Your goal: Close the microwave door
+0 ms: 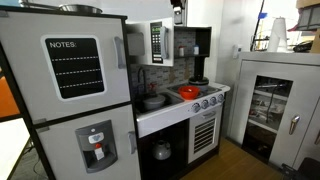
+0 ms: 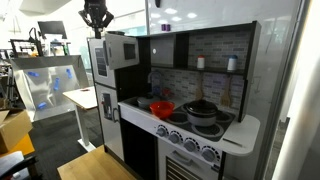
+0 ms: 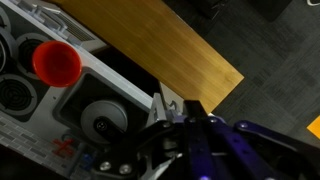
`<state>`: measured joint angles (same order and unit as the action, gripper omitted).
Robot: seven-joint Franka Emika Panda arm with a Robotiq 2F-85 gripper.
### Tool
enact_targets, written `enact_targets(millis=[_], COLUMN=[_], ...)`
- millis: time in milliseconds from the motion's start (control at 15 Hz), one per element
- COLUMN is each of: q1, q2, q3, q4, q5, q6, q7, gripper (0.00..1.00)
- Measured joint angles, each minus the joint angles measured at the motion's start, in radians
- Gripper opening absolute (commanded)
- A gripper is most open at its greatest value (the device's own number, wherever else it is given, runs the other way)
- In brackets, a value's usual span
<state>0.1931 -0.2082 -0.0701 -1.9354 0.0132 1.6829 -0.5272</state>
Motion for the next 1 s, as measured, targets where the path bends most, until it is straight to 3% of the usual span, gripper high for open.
enact_targets(millis=[400,733,1000], q1=[-0.002,-0.002,-0.002], q2=[0.020,0.021,0.034], q3=[0.042,0.059,0.072], q4=[0.053,0.089,0.088], q5=[0.052,0.100,0.107], q6=[-0.163,-0.156,-0.046], q7=[0.001,0.001,0.001], gripper=[0.00,0.00,0.00])
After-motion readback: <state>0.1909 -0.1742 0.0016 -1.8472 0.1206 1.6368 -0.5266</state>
